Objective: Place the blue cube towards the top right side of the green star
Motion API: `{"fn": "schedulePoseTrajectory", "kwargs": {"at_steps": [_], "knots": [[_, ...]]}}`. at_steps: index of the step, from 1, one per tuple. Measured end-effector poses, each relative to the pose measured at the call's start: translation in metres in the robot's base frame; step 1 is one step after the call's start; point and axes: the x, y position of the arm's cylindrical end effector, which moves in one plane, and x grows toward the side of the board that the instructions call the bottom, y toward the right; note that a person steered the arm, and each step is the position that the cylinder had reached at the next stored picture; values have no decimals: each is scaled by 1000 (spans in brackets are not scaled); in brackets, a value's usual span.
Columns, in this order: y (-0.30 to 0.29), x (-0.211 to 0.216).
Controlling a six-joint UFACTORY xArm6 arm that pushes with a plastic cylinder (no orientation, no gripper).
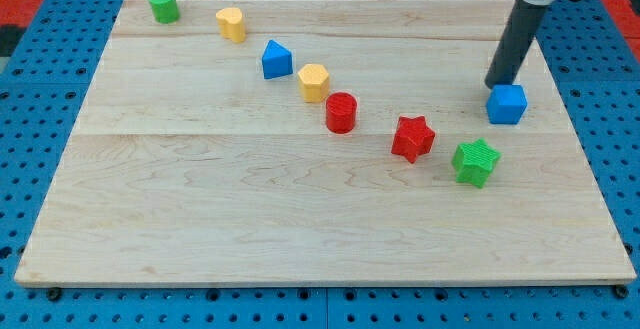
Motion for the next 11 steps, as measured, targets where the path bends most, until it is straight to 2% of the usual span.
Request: {"fn": "schedulePoseTrajectory", "kwargs": {"at_steps": [3, 5, 8, 9, 11], "knots": [[34, 10], [25, 9], [23, 36], [58, 45], [43, 0]]}}
